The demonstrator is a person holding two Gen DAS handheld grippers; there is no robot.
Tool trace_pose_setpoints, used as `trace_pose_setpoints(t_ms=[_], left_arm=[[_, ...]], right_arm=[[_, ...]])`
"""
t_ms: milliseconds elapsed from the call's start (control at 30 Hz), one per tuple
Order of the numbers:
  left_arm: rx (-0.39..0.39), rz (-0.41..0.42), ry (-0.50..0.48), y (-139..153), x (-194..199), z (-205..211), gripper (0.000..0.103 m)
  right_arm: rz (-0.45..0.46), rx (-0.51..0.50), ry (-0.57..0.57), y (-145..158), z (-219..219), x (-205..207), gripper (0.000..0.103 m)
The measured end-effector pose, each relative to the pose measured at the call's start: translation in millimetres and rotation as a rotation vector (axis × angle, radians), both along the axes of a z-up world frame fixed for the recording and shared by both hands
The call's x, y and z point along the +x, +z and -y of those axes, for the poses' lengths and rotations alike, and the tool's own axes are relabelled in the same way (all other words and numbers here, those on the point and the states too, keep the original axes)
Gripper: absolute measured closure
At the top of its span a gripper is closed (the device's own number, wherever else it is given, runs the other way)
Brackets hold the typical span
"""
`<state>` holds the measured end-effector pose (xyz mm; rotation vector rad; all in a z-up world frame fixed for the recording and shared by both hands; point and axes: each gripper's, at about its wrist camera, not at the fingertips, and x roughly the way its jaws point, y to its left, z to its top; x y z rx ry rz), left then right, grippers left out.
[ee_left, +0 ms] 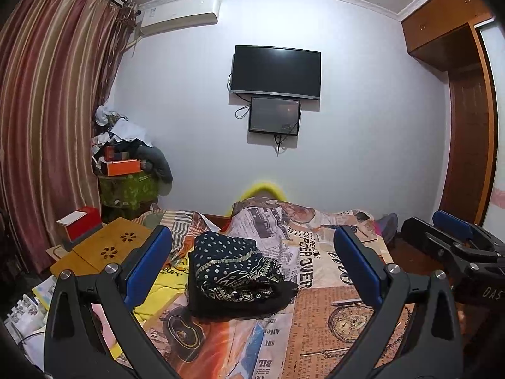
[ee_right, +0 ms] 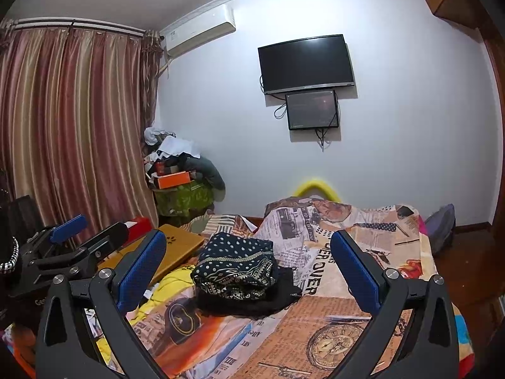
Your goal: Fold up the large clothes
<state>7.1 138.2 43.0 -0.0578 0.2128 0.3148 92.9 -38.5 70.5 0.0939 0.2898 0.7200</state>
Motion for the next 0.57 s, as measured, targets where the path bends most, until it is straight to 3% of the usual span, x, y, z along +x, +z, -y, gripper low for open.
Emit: trace_pose_setpoints(t_ms=[567], left_arm=[[-0.012,-0.012,0.005,-5.5,1.9,-0.8,0.000]], right_arm=[[-0.010,-0.011,0.003,-0.7,-2.9,1.8,0.000]])
